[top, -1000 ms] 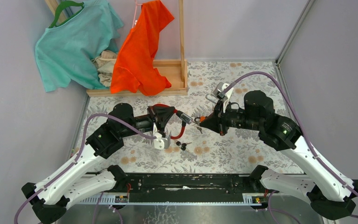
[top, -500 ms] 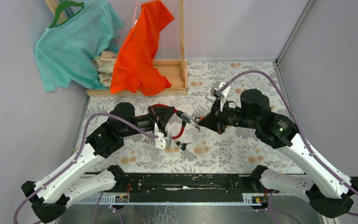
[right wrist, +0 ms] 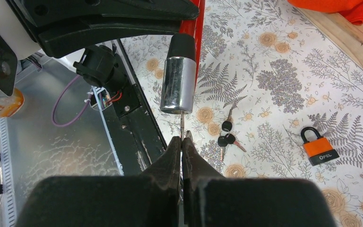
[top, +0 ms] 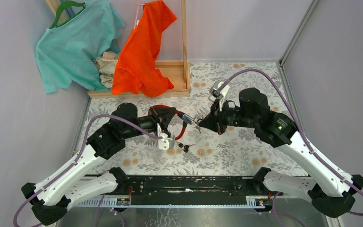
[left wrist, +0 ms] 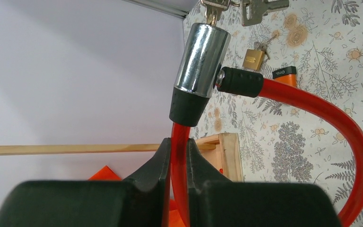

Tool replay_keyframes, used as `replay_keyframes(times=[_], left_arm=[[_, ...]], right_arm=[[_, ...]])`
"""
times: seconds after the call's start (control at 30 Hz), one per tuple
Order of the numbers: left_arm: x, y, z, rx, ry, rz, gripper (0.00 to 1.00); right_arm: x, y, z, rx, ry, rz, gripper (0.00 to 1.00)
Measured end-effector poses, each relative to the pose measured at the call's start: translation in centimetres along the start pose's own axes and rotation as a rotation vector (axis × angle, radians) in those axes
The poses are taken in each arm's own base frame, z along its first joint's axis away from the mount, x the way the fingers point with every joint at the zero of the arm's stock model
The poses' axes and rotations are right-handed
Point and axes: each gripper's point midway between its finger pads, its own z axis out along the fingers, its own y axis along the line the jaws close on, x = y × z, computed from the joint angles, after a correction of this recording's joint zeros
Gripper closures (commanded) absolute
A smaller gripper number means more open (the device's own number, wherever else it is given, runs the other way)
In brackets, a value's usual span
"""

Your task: Unlock with the key

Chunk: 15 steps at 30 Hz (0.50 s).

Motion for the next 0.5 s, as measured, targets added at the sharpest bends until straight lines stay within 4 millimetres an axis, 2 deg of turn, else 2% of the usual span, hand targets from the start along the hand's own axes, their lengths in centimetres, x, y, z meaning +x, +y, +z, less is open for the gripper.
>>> replay_keyframes(times=[0.5], left_arm=[[-0.31, 0.04, 0.01, -0.001, 0.001, -0.001, 1.0]], right_arm=[[-0.26, -0.25, 0.3, 0.014, -0.008, 0.009, 1.0]])
